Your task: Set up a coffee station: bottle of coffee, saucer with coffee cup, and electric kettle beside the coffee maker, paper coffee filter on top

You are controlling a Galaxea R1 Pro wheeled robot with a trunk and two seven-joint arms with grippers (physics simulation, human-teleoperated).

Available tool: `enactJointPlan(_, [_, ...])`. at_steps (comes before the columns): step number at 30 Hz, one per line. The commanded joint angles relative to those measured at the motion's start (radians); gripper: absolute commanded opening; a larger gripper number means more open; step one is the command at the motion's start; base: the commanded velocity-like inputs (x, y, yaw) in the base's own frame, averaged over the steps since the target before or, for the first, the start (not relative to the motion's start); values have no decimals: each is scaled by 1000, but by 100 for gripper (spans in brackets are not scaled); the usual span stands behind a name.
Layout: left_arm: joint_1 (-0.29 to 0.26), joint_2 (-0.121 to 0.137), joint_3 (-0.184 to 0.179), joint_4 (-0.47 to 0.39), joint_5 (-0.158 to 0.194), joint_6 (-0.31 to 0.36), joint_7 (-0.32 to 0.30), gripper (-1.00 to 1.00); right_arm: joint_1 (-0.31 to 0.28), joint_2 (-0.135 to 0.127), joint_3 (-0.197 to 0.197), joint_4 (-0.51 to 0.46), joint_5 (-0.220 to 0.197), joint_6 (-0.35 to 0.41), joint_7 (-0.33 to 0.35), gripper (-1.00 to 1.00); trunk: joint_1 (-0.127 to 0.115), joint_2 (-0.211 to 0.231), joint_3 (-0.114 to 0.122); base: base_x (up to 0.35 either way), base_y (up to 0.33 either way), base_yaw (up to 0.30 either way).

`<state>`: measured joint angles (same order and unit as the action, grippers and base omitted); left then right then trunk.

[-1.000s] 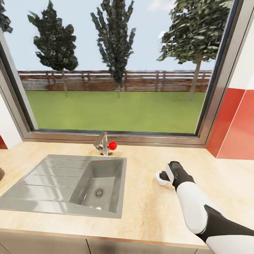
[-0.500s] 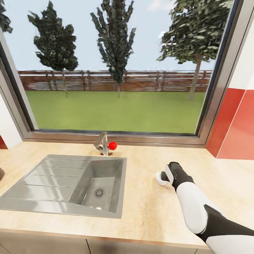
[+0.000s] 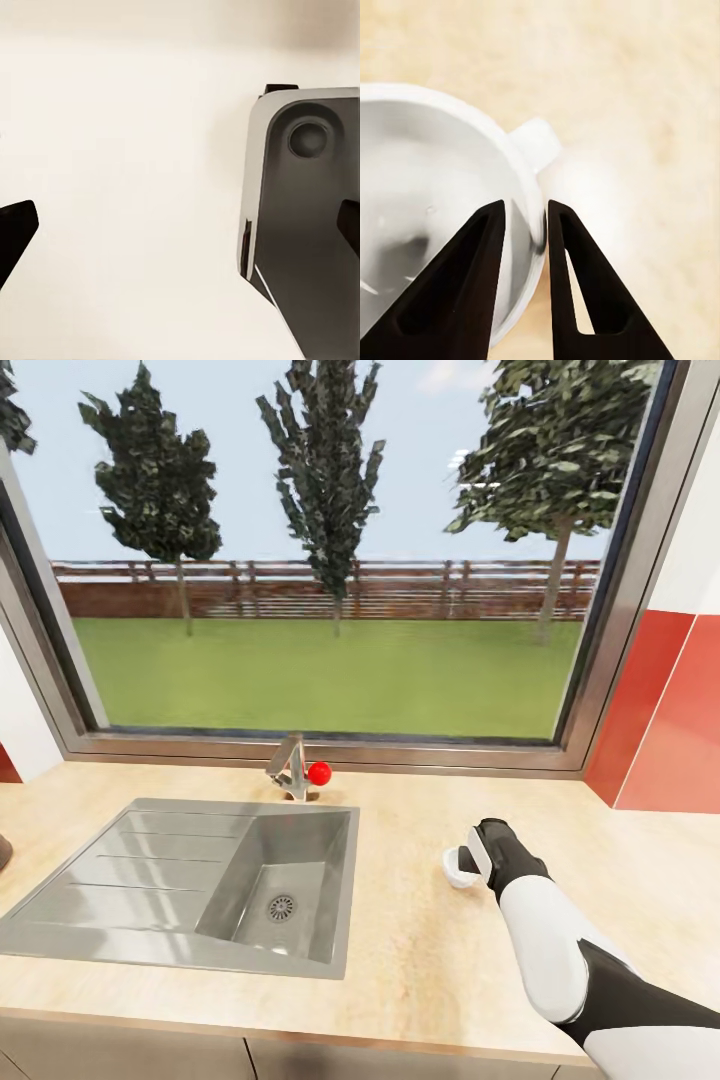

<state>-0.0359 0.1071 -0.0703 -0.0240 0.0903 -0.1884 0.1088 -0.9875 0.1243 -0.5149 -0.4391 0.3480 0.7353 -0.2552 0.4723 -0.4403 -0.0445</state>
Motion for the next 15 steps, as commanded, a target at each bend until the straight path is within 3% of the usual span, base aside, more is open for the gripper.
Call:
enactJointPlan(1, [-1,0,-8,1,9,-3,2,100,0,1,-9,0,-23,0,-1,-100,1,-2,-3,0,0,0])
enactJointPlan(15, [-1,0,-8,0,9,-3,0,100,0,10,-8,-9,-26,1,-1,-100,1,-2,-3,0,0,0])
